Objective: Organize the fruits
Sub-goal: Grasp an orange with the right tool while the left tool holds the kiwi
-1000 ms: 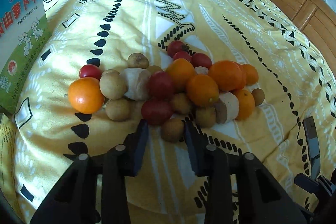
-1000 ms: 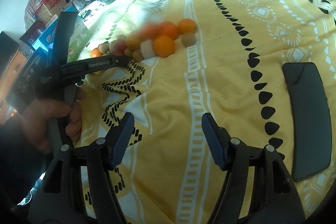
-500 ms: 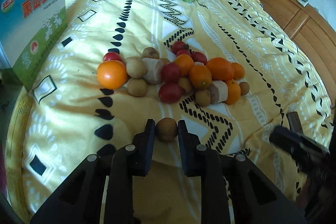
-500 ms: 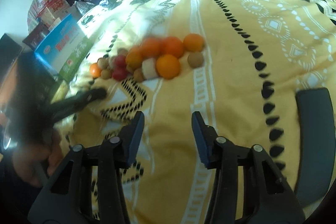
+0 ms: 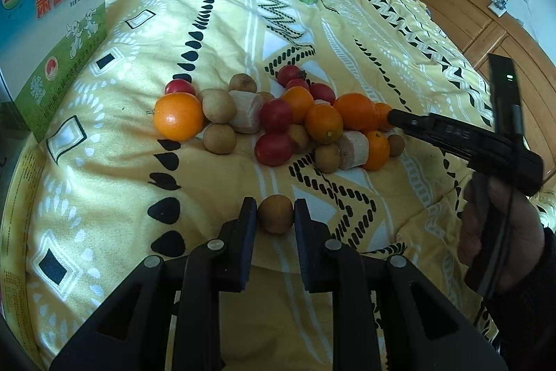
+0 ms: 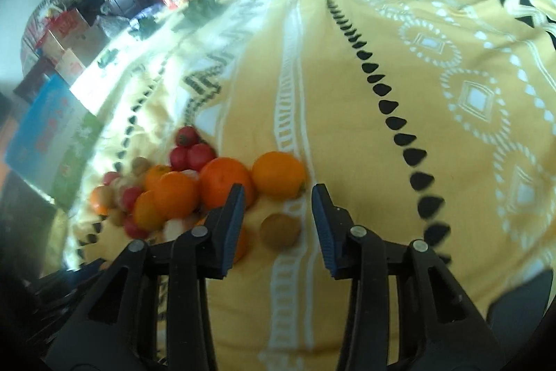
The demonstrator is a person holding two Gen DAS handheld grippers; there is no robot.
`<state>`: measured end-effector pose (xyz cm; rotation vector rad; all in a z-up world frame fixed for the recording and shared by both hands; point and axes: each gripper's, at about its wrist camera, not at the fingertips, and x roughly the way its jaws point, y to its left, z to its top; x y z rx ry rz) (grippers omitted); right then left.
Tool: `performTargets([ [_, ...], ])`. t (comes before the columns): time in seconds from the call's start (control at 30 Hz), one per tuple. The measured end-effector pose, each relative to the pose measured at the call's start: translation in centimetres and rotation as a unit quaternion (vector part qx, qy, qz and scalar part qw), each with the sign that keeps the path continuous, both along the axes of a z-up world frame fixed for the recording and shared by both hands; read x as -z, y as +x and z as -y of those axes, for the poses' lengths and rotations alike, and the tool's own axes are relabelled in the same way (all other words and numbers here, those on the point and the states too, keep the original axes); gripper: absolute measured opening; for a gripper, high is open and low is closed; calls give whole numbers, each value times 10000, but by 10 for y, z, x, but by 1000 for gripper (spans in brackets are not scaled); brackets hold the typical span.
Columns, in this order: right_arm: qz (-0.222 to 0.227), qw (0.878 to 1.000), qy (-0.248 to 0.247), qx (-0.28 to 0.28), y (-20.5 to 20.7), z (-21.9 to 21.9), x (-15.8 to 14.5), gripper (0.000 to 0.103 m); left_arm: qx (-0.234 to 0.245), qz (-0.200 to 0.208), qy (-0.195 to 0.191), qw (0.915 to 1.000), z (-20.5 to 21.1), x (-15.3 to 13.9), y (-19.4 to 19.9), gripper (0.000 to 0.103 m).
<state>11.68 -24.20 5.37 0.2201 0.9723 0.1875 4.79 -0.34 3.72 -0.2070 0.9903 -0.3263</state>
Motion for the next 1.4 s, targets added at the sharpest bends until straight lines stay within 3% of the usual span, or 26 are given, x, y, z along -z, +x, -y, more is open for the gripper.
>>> performTargets([
  [0.33, -57, 9986, 492, -177, 20, 9, 13, 38, 49, -31, 5, 10000, 4, -1, 1, 21],
  [0.47, 183, 9994, 306, 50, 9, 11, -3, 42, 2, -88, -5, 10000, 0, 2, -1, 21],
  [0.73, 265, 9990, 293, -224, 6, 5, -16, 42, 21, -80, -25, 10000, 1, 2, -1, 21],
  [0.87, 48, 9997, 196, -116, 17, 9, 2, 62, 7, -100, -22, 9999, 0, 2, -2, 21],
  [1.0, -69, 9990, 418, -142, 25, 11, 13, 63, 1, -112, -18, 9999, 0, 2, -2, 21],
  [1.07, -67, 9990, 412, -133, 25, 11, 13, 60, -6, -112, -27, 9999, 0, 1, -2, 21],
  [1.2, -48, 9986, 463, -252, 16, 11, 13, 37, 0, -138, -27, 9999, 1, 2, -3, 21],
  [1.4, 125, 9989, 370, -246, 5, 8, 4, 37, -27, -110, -24, 9999, 0, -1, -4, 21],
])
